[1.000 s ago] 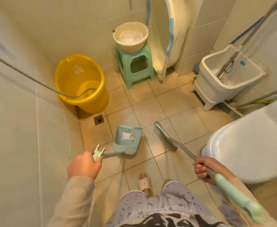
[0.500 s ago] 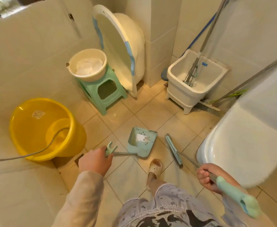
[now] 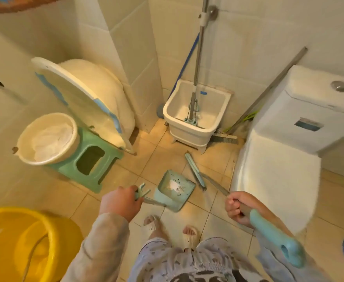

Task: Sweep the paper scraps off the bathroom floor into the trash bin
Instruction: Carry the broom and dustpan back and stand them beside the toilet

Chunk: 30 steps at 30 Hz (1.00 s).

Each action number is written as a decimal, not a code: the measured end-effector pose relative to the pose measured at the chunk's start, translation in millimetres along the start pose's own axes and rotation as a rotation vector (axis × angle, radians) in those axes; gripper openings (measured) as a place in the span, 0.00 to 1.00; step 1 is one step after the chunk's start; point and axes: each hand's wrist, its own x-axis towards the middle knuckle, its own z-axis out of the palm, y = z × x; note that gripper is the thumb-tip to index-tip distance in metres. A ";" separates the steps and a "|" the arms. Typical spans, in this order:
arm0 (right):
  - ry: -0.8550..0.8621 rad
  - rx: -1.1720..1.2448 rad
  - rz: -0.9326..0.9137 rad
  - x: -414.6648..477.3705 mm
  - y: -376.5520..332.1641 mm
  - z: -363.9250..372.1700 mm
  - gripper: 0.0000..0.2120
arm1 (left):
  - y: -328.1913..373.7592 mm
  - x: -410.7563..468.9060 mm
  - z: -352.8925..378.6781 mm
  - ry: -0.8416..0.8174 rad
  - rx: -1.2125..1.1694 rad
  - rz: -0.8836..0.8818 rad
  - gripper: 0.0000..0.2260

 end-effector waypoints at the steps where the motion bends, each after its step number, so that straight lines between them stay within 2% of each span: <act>1: -0.006 0.037 -0.006 1.8 -2.4 0.9 0.15 | 2.5 13.7 -7.6 -0.002 0.025 0.041 0.11; 5: -0.018 0.181 -0.039 9.0 -2.8 8.5 0.13 | 7.2 69.5 -30.9 -0.001 0.098 0.222 0.12; 10: 0.010 0.383 -0.115 17.4 1.5 36.2 0.13 | 18.1 129.8 -63.5 0.004 0.290 0.595 0.13; 13: 0.050 0.473 -0.169 22.3 4.2 58.7 0.13 | 29.6 165.0 -83.7 0.019 0.385 0.760 0.13; 21: 0.089 0.707 -0.321 22.5 -4.0 90.5 0.14 | 97.5 231.1 -134.6 0.114 0.667 1.200 0.13; 26: 0.017 0.848 -0.337 18.1 -20.1 92.4 0.15 | 152.9 246.6 -140.2 0.115 0.903 1.353 0.14; 30: -0.045 1.016 -0.396 16.4 -47.1 95.6 0.08 | 197.4 265.6 -149.8 0.114 0.983 1.413 0.14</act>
